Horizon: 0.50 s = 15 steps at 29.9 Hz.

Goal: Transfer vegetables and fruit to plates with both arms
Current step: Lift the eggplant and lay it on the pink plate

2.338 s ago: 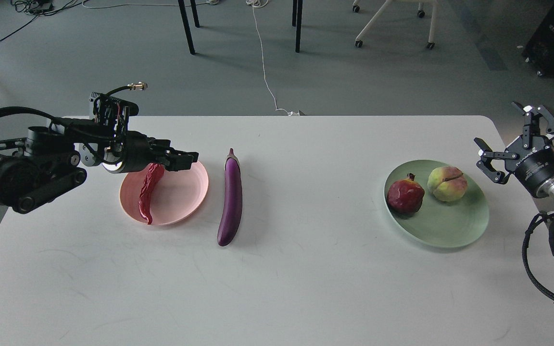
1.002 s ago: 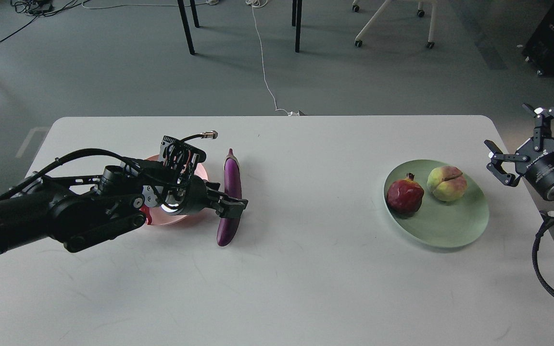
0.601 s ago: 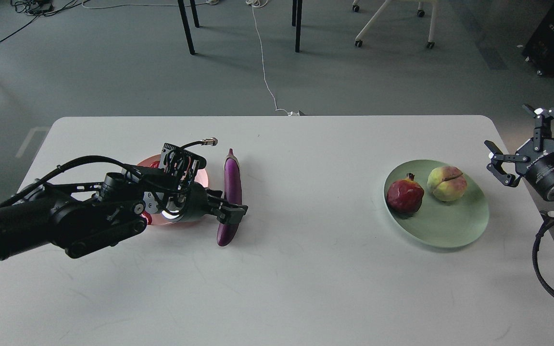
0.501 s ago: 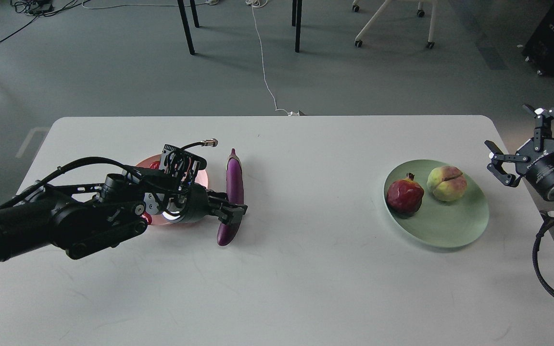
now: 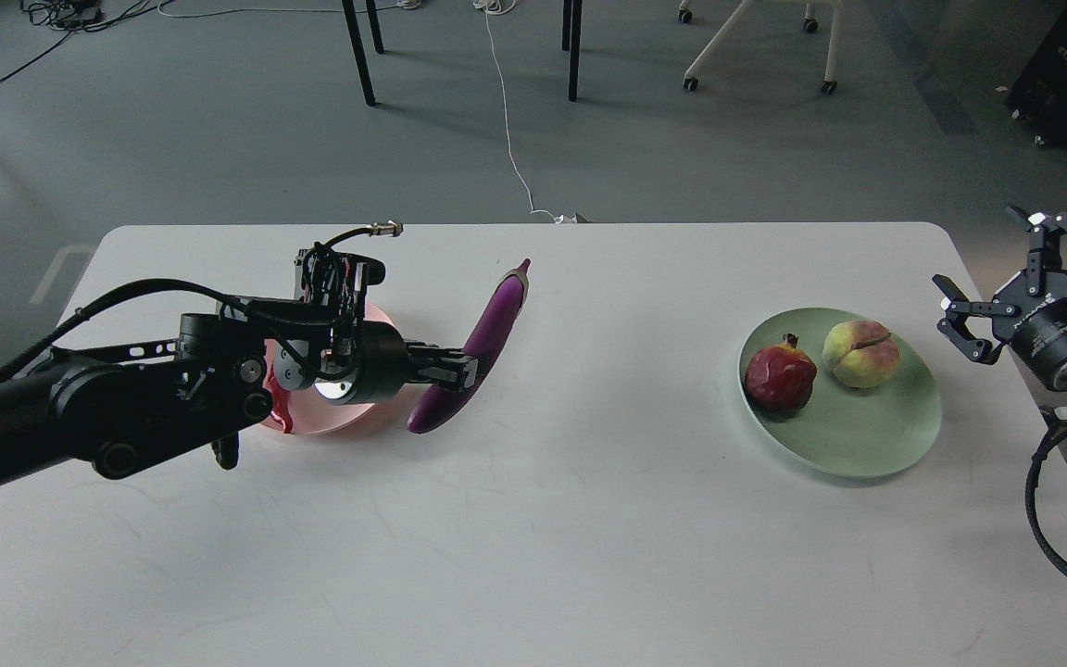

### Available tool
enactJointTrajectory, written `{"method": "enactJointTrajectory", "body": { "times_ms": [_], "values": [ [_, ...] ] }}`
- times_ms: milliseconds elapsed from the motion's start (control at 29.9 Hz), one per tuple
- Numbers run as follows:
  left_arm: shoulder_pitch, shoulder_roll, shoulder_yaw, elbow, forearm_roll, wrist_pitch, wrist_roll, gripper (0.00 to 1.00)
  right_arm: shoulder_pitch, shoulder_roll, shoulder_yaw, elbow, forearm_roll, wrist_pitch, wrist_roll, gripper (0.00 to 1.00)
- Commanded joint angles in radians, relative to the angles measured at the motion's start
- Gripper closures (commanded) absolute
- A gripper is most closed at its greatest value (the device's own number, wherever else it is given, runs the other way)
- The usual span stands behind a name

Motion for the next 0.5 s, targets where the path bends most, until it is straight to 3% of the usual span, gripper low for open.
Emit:
{"method": "enactJointTrajectory", "body": {
  "times_ms": [0, 200, 334, 468],
  "values": [
    [0.000, 0.084, -0.030, -0.011, -0.049, -0.005, 0.012, 0.93, 0.000, 0.002, 0.000, 0.002, -0.011, 0.000, 0.000, 0.02],
    [0.049, 0.256, -0.018, -0.003, -0.051, -0.007, -0.011, 0.93, 0.000, 0.009, -0.002, 0.000, -0.013, 0.000, 0.000, 0.02],
    [0.111, 0.294, -0.027, -0.006, -0.041, -0.007, -0.017, 0.91, 0.000, 0.014, -0.002, 0.000, -0.013, 0.000, 0.000, 0.02],
    [0.135, 0.299, -0.032, -0.011, -0.041, -0.005, -0.015, 0.78, 0.000, 0.014, -0.003, 0.000, -0.015, 0.000, 0.000, 0.02]
  ]
}}
